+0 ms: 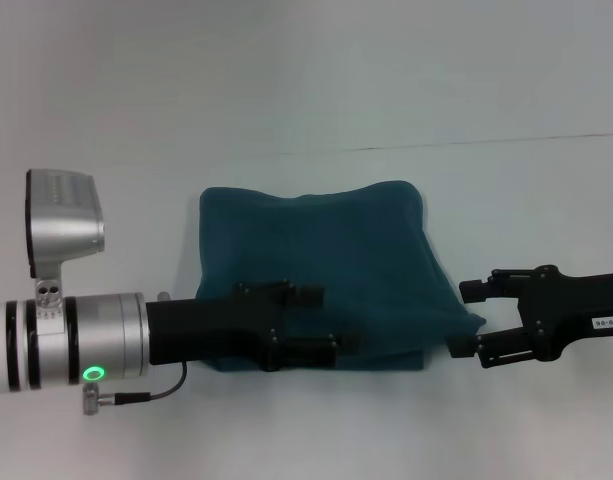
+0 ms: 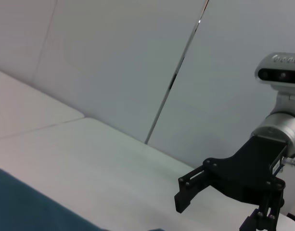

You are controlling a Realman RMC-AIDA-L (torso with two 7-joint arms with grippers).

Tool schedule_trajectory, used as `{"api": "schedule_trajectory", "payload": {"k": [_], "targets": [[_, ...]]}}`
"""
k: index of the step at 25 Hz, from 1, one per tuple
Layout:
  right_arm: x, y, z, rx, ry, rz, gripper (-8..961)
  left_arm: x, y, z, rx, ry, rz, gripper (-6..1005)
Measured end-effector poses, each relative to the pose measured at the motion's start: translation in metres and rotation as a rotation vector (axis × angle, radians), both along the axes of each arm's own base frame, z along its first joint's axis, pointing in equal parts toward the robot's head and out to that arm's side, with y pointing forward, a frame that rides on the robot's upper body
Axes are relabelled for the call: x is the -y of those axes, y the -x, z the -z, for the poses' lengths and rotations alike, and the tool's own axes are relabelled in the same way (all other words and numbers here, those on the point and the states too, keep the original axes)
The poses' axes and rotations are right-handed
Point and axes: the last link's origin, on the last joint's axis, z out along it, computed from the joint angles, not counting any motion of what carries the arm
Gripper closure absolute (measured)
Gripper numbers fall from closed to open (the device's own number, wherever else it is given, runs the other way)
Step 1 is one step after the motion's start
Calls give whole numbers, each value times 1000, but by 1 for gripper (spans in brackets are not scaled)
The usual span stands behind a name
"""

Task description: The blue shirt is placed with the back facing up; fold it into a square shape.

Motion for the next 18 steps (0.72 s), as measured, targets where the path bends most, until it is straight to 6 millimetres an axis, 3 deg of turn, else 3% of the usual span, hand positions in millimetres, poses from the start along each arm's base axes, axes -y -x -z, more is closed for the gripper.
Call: {"api": "schedule_trajectory", "payload": {"k": [18], "targets": [[0,3,4,-4,8,-1,26,6,7,0,2,14,-17,112]]}}
